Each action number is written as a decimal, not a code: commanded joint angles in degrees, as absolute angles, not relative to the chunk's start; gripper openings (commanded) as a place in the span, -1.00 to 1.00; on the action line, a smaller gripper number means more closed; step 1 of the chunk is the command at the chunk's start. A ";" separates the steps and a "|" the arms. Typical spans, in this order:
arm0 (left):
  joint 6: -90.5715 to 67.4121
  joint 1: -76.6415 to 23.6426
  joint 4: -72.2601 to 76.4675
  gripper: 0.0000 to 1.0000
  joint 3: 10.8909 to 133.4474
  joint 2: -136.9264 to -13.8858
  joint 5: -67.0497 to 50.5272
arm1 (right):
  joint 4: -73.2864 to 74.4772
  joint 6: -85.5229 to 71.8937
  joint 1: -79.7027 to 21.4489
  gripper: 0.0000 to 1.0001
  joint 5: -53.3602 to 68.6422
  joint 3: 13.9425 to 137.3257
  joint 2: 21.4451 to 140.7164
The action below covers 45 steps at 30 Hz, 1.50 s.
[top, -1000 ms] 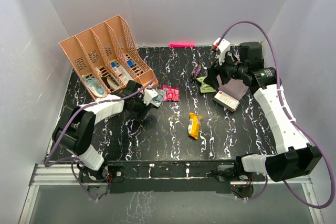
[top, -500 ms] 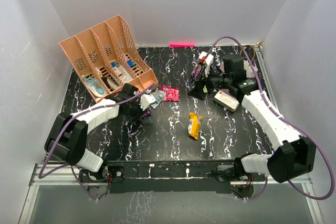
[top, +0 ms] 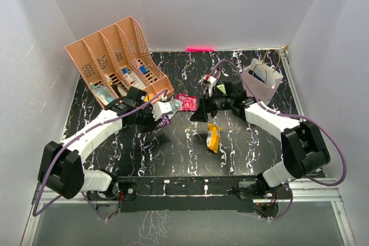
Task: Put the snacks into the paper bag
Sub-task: Pick up the snack from the center of the board, then place the snack in the paper bag.
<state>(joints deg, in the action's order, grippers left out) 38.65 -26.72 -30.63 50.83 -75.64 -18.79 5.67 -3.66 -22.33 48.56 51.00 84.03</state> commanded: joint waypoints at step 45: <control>35.42 -29.00 -29.22 -0.07 54.76 -69.66 -29.90 | -5.53 -12.42 -32.32 -0.80 54.23 65.72 97.55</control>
<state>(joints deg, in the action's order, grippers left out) 35.42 -28.73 -29.98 55.18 -72.51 -29.08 -6.52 -16.12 -32.58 55.20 62.15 99.81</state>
